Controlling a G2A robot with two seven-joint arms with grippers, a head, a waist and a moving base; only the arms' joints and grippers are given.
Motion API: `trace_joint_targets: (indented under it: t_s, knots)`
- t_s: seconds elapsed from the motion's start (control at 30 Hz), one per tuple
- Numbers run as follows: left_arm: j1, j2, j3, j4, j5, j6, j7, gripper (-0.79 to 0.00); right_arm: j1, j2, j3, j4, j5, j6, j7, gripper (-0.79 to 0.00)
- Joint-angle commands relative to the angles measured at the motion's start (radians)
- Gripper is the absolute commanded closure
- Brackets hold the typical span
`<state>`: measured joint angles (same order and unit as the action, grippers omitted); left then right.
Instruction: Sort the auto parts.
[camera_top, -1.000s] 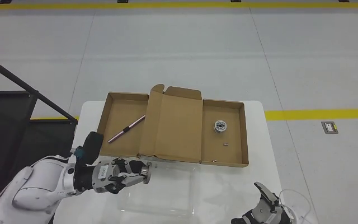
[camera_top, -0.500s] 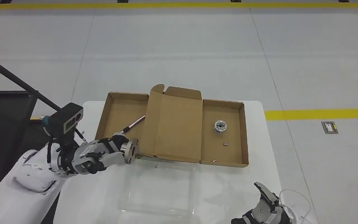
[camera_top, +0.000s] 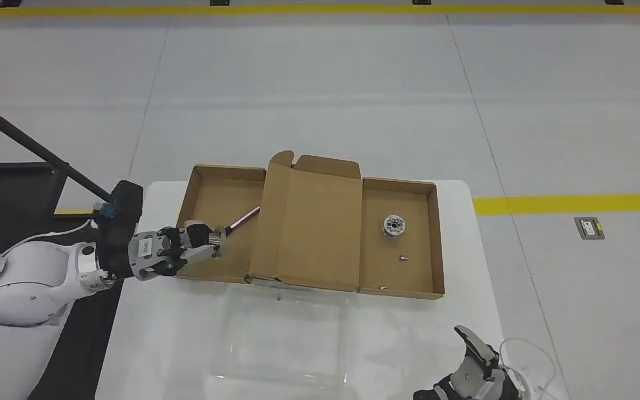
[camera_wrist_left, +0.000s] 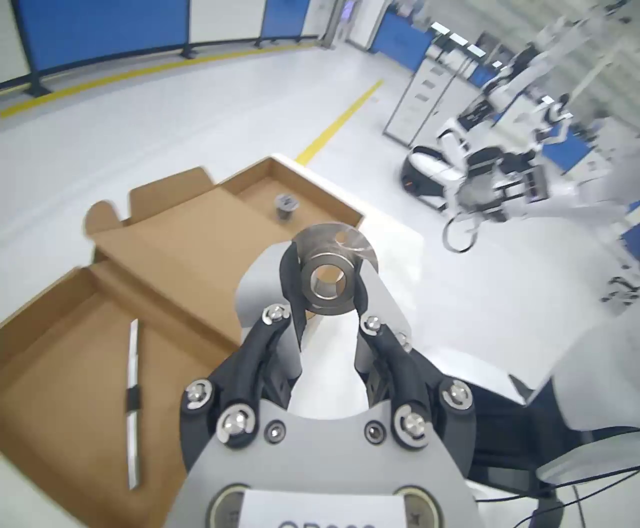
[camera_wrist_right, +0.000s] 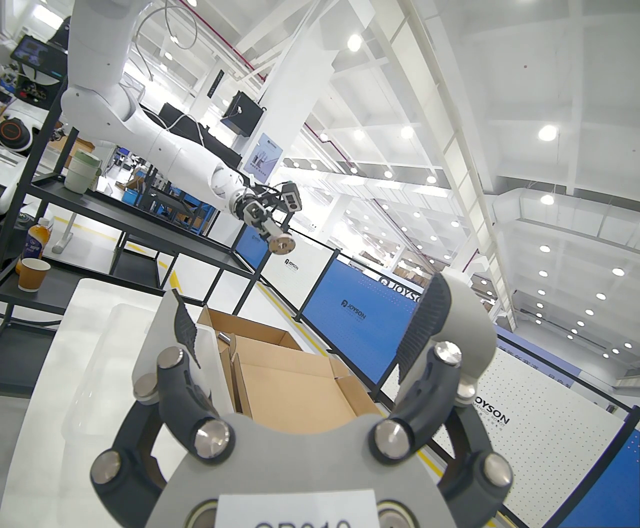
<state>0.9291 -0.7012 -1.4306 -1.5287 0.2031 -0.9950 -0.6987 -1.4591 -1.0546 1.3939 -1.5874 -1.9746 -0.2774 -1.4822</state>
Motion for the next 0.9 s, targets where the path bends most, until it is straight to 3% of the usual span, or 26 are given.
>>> trace_joint_targets:
  t_s: [0.0, 0.13, 0.5, 0.6, 0.73, 0.87]
  knots:
    - [-0.012, -0.012, 0.025, 0.018, 0.194, 0.068, 0.066, 0.000, 0.000, 0.000, 0.000, 0.000, 0.000, 0.000, 0.000, -0.785]
    - [-0.038, -0.032, 0.104, 0.068, 0.304, 0.127, 0.118, 0.000, 0.000, 0.000, 0.000, 0.000, 0.000, 0.000, 0.000, -0.785]
    - [-0.038, -0.032, 0.104, 0.068, 0.304, 0.127, 0.118, 0.000, 0.000, 0.000, 0.000, 0.000, 0.000, 0.000, 0.000, -0.785]
    - [-0.040, -0.038, 0.114, 0.076, 0.375, 0.235, 0.145, 0.000, 0.000, 0.000, 0.000, 0.000, 0.000, 0.000, 0.000, -0.785]
    - [-0.098, -0.061, 0.187, 0.170, 0.434, 0.332, 0.183, 0.000, 0.000, 0.000, 0.000, 0.000, 0.000, 0.000, 0.000, -0.785]
    - [-0.207, -0.097, 0.286, 0.315, 0.496, 0.399, 0.214, 0.000, 0.000, 0.000, 0.000, 0.000, 0.000, 0.000, 0.000, -0.785]
